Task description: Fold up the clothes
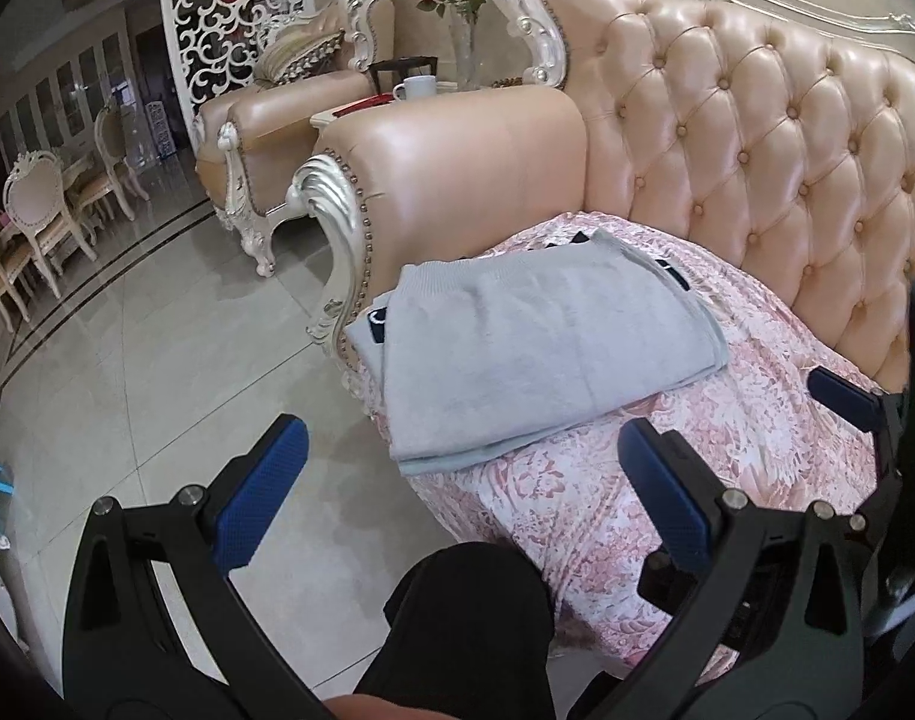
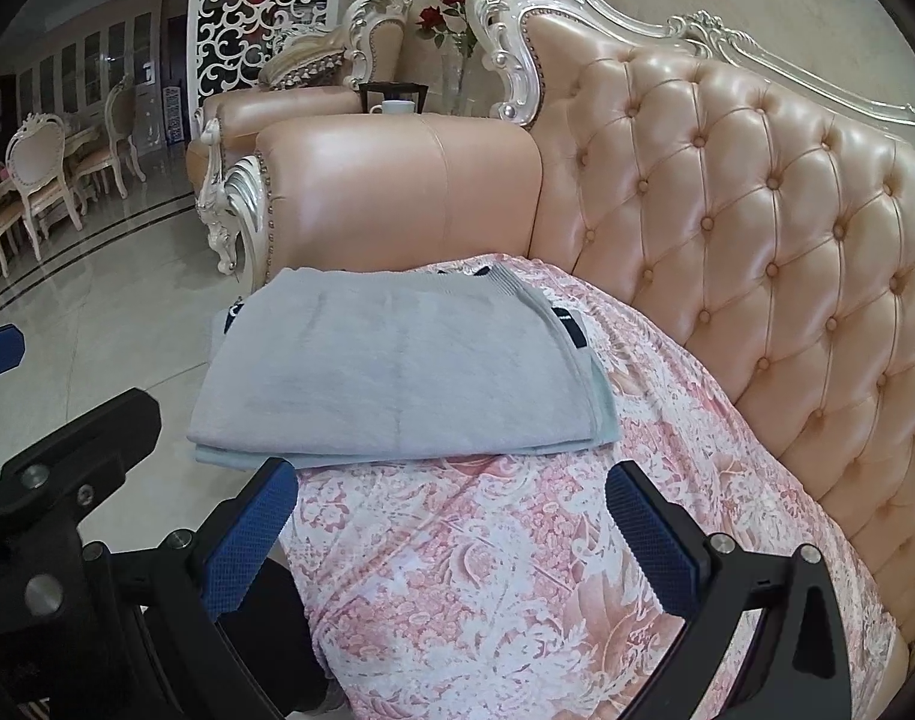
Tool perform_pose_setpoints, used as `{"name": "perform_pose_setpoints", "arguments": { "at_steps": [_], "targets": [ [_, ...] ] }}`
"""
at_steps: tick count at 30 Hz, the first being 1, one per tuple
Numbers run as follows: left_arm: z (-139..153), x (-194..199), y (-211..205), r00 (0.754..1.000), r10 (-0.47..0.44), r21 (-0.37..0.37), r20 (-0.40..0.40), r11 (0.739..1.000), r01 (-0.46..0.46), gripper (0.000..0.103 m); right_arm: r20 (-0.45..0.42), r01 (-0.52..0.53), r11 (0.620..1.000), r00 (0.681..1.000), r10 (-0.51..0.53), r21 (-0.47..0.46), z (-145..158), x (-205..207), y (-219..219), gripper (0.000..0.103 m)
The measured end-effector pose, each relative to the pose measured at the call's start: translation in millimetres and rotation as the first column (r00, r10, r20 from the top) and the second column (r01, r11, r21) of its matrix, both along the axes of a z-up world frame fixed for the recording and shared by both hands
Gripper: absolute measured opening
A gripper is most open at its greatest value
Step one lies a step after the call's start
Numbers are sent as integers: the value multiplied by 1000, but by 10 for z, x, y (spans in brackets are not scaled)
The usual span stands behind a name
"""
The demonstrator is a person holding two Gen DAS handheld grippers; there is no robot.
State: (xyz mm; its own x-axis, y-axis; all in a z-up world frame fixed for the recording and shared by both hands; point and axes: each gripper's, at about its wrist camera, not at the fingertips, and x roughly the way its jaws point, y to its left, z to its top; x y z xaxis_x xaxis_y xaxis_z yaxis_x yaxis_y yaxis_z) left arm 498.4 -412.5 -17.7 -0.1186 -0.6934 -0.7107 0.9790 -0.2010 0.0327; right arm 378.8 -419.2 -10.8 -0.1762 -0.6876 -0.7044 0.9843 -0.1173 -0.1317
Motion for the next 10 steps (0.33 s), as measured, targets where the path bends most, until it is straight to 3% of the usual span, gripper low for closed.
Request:
{"name": "perform_pose_setpoints", "arguments": {
  "at_steps": [10],
  "targets": [
    [6,8,61,1000,-7,-55,-13,998,7,103,-13,-16,1000,1000,16,1,-9,69,2,103]
  ]
}}
